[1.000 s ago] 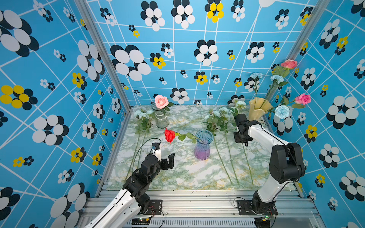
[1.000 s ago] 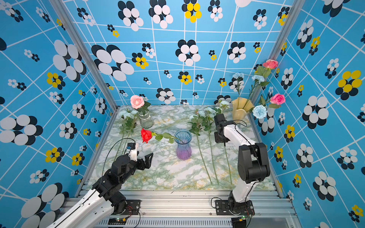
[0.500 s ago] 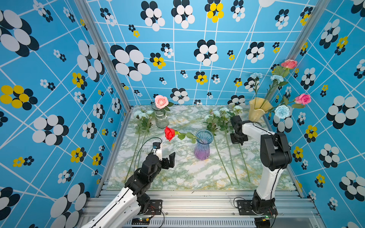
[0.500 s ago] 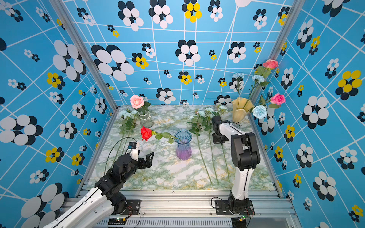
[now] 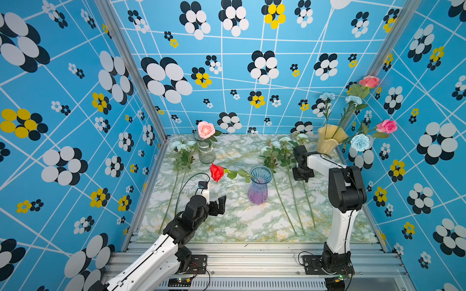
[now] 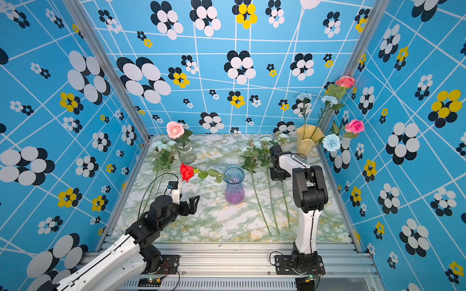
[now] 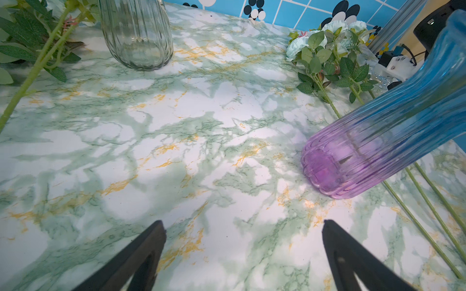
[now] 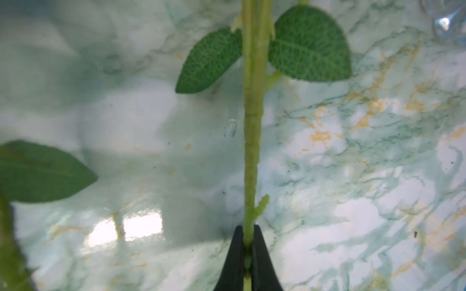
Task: Pick out blue flowers from the vase
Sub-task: Place the flower at the center of the board.
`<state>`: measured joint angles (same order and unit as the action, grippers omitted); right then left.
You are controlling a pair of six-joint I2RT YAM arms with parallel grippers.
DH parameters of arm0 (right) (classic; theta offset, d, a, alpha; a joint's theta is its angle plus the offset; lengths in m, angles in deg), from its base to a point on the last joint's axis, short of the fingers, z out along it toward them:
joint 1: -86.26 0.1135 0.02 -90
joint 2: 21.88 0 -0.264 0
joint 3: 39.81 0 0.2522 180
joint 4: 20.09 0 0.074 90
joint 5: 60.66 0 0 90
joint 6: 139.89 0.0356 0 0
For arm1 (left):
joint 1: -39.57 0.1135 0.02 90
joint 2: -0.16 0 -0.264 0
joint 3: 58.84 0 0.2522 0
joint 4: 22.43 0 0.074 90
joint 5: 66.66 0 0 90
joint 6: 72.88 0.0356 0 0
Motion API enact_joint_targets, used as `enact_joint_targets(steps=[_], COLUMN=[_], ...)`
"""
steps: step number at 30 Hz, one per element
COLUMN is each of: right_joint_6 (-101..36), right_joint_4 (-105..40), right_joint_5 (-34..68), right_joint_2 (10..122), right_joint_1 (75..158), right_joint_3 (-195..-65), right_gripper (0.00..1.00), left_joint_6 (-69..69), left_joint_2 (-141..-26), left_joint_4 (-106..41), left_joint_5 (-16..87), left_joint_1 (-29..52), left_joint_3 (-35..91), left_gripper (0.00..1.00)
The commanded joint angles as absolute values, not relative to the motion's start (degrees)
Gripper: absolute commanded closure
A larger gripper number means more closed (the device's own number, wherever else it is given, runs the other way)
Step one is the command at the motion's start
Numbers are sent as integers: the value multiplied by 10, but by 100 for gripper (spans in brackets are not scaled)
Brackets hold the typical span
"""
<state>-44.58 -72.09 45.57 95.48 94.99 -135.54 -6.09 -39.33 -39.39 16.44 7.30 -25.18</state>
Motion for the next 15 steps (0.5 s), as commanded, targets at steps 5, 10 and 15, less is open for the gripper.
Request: enact_joint_targets(steps=[5, 10, 15], right_joint_6=[-432, -429, -421], right_joint_4=[-727, -723, -707], right_joint_5=[452, 446, 444], right_joint_2=[920, 890, 884], right_joint_1=[949, 949, 948], right_joint_3=[-1295, -1268, -1254], right_gripper=[99, 97, 75], left_joint_6=[-65, -71, -80], left_joint_2=[-412, -427, -456], left_joint_4=[-399, -399, -402], left_joint_5=[190, 209, 233], left_joint_1=[76, 75, 69], left_joint_3=[-199, -177, -146], left_gripper=[0, 0, 0])
